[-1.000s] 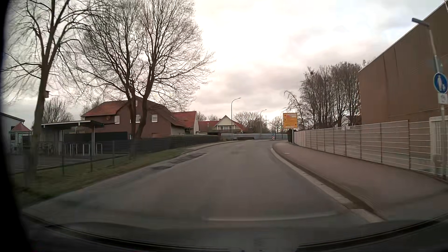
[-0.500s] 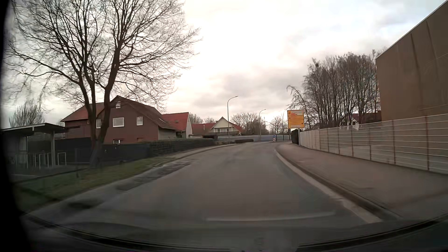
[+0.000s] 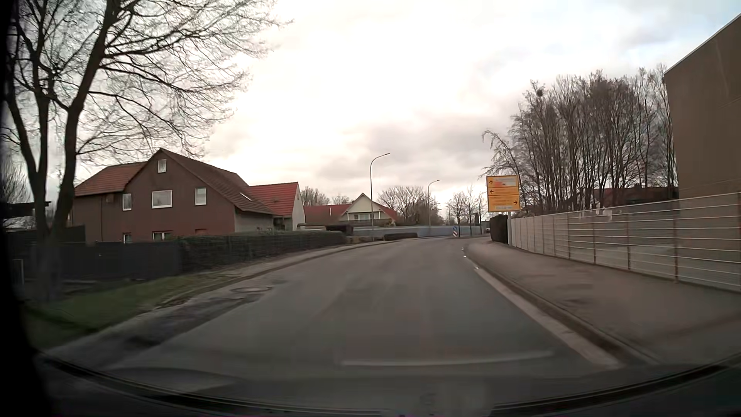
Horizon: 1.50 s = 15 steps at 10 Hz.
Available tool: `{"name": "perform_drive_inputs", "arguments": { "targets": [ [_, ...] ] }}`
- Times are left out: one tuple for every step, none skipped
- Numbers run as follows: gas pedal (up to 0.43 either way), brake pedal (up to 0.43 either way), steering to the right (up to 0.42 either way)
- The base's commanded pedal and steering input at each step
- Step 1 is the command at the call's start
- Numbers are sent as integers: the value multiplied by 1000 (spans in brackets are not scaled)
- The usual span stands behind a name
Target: Follow the waypoints while adhering to traffic rules and regulations
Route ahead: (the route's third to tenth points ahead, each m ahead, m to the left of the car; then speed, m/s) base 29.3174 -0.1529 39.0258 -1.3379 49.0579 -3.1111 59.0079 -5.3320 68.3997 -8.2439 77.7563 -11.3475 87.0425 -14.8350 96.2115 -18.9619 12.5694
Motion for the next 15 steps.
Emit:
{"name": "perform_drive_inputs", "arguments": {
  "targets": [
    [110, 0, 8],
    [87, 0, 14],
    [87, 0, 17],
    [98, 0, 17],
    [98, 0, 19],
    [110, 0, 19],
    [118, 0, 19],
    [118, 0, 19],
    [118, 0, 19],
    [118, 0, 19],
    [118, 0, 19],
    [110, 0, 19],
    [110, 0, 19],
    [110, 0, 20],
    [110, 0, 23]
  ]
}}
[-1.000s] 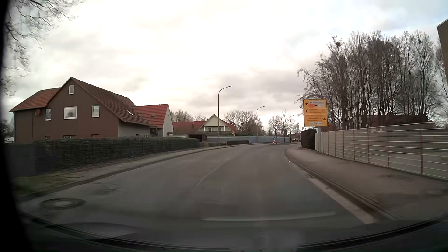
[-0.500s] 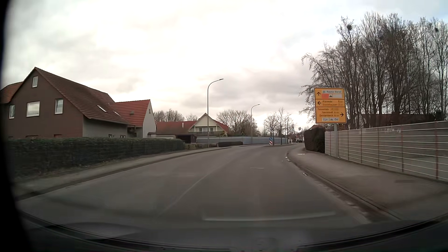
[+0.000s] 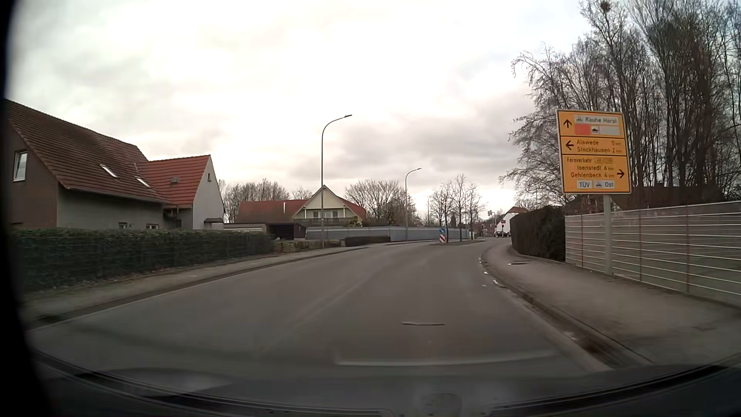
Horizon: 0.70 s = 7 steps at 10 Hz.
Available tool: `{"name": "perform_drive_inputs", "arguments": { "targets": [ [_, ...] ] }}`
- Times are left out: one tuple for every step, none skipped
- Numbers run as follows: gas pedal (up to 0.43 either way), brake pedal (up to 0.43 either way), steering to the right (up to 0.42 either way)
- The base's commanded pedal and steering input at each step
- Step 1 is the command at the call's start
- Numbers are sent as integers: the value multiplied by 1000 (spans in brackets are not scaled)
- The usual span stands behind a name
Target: Follow the waypoints while adhering to traffic rules and regulations
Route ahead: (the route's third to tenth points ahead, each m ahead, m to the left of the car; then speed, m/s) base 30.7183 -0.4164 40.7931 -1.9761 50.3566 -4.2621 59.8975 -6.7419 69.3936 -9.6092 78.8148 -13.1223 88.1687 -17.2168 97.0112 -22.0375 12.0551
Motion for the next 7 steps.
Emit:
{"name": "perform_drive_inputs", "arguments": {
  "targets": [
    [110, 0, 22],
    [110, 0, 23],
    [118, 0, 22],
    [118, 0, 23],
    [118, 0, 23],
    [118, 0, 25],
    [118, 0, 27]
  ]
}}
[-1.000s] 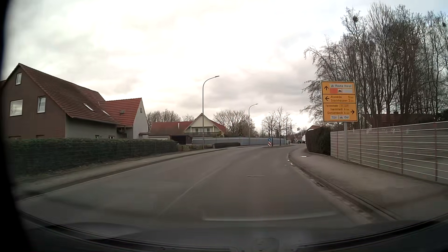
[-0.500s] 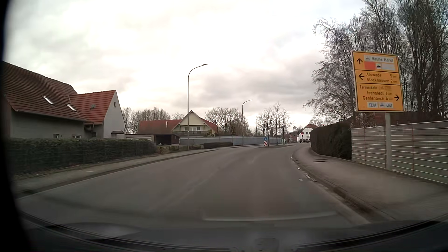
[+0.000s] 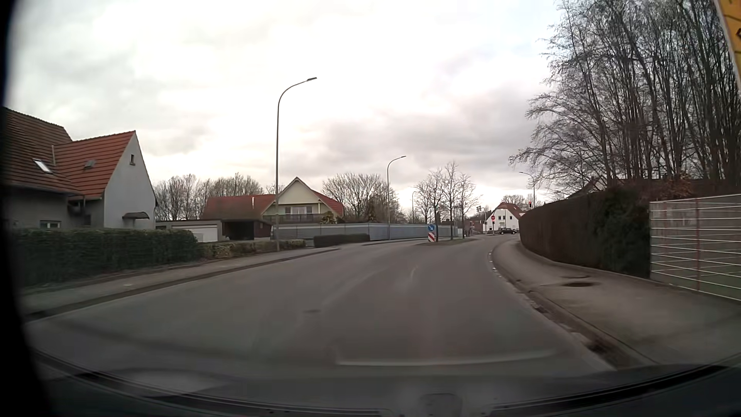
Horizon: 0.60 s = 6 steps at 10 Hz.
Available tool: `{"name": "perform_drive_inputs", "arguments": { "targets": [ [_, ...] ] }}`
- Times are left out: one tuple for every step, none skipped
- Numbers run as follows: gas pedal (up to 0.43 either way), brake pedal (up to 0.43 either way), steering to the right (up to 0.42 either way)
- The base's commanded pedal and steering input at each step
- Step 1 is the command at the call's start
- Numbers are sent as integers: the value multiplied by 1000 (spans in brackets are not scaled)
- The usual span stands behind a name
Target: Follow the waypoints while adhering to traffic rules and regulations
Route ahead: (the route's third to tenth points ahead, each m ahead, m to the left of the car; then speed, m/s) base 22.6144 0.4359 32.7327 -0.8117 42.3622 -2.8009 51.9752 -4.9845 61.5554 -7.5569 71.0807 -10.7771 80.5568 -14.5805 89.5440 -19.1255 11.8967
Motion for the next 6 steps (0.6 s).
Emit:
{"name": "perform_drive_inputs", "arguments": {
  "targets": [
    [118, 0, 28],
    [130, 0, 29],
    [130, 0, 29],
    [130, 0, 30],
    [130, 0, 30],
    [130, 0, 31]
  ]
}}
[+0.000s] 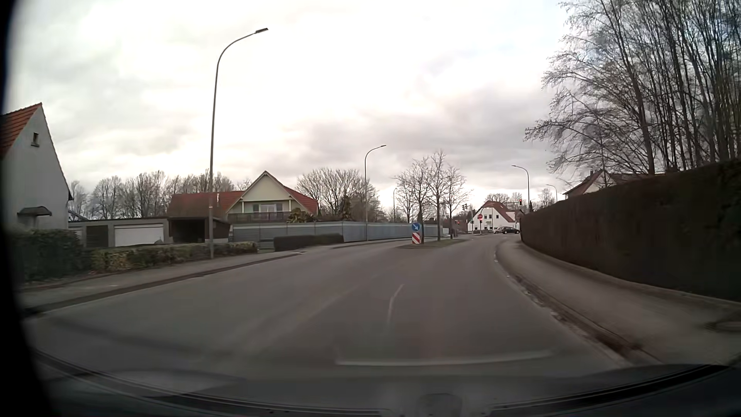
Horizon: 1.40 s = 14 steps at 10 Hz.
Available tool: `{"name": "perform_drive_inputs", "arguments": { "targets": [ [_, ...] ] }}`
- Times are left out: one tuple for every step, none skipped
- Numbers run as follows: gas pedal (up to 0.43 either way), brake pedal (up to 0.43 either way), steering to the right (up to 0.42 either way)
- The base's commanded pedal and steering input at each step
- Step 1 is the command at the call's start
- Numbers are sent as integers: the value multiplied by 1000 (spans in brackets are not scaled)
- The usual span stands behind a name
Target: Follow the waypoints while adhering to traffic rules and regulations
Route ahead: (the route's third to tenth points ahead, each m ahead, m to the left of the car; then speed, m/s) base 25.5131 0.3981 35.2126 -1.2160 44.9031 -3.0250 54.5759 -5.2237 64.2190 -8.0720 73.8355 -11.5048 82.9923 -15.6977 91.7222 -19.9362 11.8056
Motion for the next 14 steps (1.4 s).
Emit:
{"name": "perform_drive_inputs", "arguments": {
  "targets": [
    [130, 0, 32],
    [118, 0, 32],
    [118, 0, 32],
    [118, 0, 32],
    [118, 0, 32],
    [118, 0, 32],
    [118, 0, 32],
    [118, 0, 32],
    [130, 0, 32],
    [130, 0, 33],
    [130, 0, 35],
    [130, 0, 35],
    [130, 0, 35],
    [130, 0, 36]
  ]
}}
